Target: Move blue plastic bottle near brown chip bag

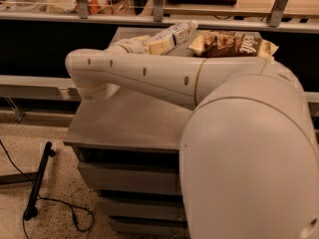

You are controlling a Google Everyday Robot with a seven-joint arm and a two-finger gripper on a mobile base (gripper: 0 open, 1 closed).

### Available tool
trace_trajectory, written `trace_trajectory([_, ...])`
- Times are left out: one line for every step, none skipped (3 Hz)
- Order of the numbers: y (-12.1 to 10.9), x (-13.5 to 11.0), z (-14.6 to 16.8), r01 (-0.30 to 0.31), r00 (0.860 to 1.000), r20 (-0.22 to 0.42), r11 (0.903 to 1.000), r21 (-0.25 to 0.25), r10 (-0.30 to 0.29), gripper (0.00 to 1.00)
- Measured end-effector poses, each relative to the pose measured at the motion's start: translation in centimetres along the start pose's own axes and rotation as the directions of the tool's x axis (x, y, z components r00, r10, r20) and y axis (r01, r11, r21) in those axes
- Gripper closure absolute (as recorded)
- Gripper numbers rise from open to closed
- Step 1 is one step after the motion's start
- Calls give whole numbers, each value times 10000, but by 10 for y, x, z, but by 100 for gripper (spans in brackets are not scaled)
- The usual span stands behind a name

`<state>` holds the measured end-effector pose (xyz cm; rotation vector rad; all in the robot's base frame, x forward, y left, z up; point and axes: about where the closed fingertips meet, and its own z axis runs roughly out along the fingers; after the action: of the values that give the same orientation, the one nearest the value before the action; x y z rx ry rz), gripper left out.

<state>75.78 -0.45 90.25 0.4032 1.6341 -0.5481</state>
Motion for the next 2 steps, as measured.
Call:
trace_trajectory([-28,4,-4,-301,9993,-182,9969,726,315,100])
trace_trajectory([-38,17,-5,-482,9947,-880,9971,591,533,100])
